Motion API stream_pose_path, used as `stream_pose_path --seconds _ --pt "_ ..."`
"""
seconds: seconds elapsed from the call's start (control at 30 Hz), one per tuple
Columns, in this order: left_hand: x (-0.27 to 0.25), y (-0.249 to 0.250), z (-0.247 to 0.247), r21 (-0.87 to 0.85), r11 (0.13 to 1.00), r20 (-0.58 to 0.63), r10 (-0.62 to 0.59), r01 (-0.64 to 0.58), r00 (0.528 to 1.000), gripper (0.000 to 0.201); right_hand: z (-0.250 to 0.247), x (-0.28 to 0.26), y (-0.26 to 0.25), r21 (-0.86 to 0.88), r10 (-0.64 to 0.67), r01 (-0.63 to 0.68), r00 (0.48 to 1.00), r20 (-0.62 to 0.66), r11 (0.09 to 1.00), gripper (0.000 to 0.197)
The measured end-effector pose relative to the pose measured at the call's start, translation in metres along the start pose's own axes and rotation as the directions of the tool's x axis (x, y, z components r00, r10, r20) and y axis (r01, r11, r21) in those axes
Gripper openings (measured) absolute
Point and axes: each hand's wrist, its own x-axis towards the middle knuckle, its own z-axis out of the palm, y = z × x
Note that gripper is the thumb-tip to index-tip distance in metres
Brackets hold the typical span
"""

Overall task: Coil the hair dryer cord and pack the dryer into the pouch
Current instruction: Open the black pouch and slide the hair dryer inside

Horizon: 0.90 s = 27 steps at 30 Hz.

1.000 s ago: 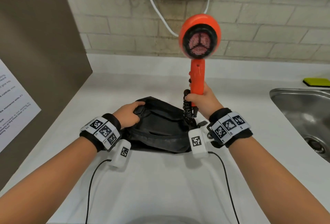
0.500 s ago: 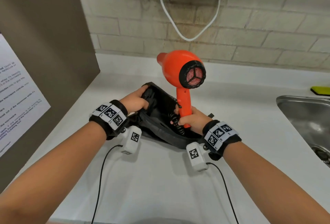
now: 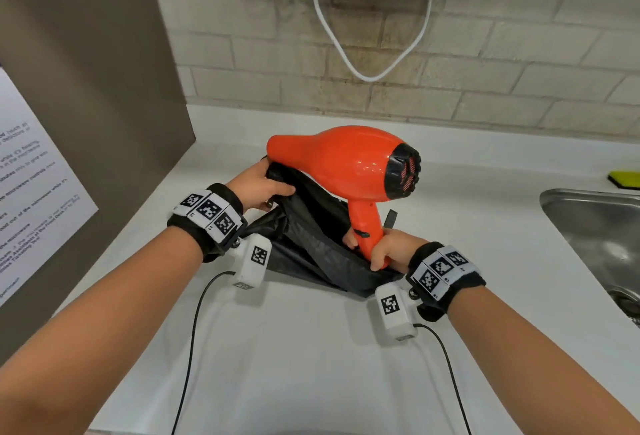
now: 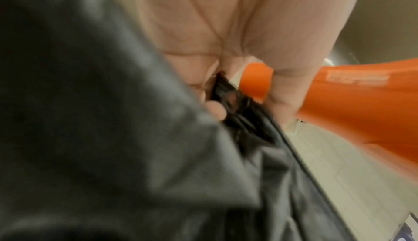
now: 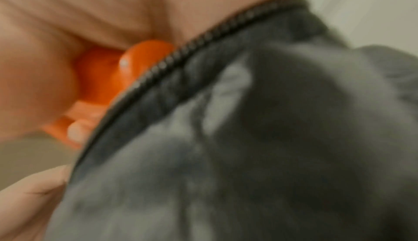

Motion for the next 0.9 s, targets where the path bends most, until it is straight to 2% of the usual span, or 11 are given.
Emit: stream_pose_path --seconds 0.1,0.2,0.27,0.4,0.43,0.5,0.53,0.57,0.67,0.77,0.9 --pt "-0.005 0.004 -0.001 -0.037 0.999 0.057 0.042 -0.04 0.998 0.041 -0.001 -0.007 -0.002 0.002 0.016 -0.016 0.997 0.072 1.0 0.037" --pt "-0.012 0.011 -0.006 -0.226 0.974 0.113 0.055 -0.028 0.992 0.038 -0.001 -0.011 -0.002 0.047 -0.033 0.03 0.997 0.065 0.998 0.023" --pt "-0.016 0.013 -0.006 -0.273 0.962 0.129 0.054 -0.017 0.99 0.035 -0.001 -0.012 -0.002 0.052 -0.054 0.053 0.998 0.018 0.997 0.017" --pt "-0.016 0.015 0.003 -0.191 0.981 0.092 0.064 -0.046 0.994 0.056 -0.001 -0.012 -0.005 -0.096 -0.065 0.049 0.982 -0.179 0.994 0.024" --pt "-0.015 0.015 0.004 -0.169 0.984 0.085 0.067 -0.052 0.994 0.054 -0.002 -0.012 -0.007 -0.126 -0.087 0.054 0.959 -0.271 0.991 0.027" --pt "-0.016 0.016 0.008 -0.125 0.989 0.062 0.093 -0.085 0.994 0.037 -0.002 -0.013 -0.013 -0.203 -0.213 0.13 0.857 -0.469 0.971 0.025" --pt "-0.016 0.017 0.01 -0.108 0.987 0.041 0.121 -0.116 0.992 0.026 -0.002 -0.015 -0.017 -0.236 -0.286 0.186 0.804 -0.521 0.954 0.018" --pt "-0.014 0.017 0.012 -0.097 0.984 0.025 0.153 -0.15 0.988 0.025 -0.002 -0.016 -0.021 -0.258 -0.331 0.222 0.771 -0.543 0.94 0.011" --pt "-0.009 0.025 0.013 -0.003 0.98 -0.009 0.197 -0.197 0.98 0.053 -0.004 -0.02 -0.023 -0.302 -0.357 0.217 0.75 -0.557 0.928 0.015" --pt "-0.009 0.036 0.008 0.161 0.975 0.003 0.154 -0.152 0.988 0.07 -0.005 -0.023 -0.019 -0.367 -0.359 0.162 0.741 -0.567 0.916 0.014" --pt "-0.008 0.049 0.005 0.311 0.938 0.032 0.148 -0.151 0.988 0.081 -0.003 -0.025 -0.02 -0.419 -0.363 0.12 0.741 -0.566 0.9 0.021"
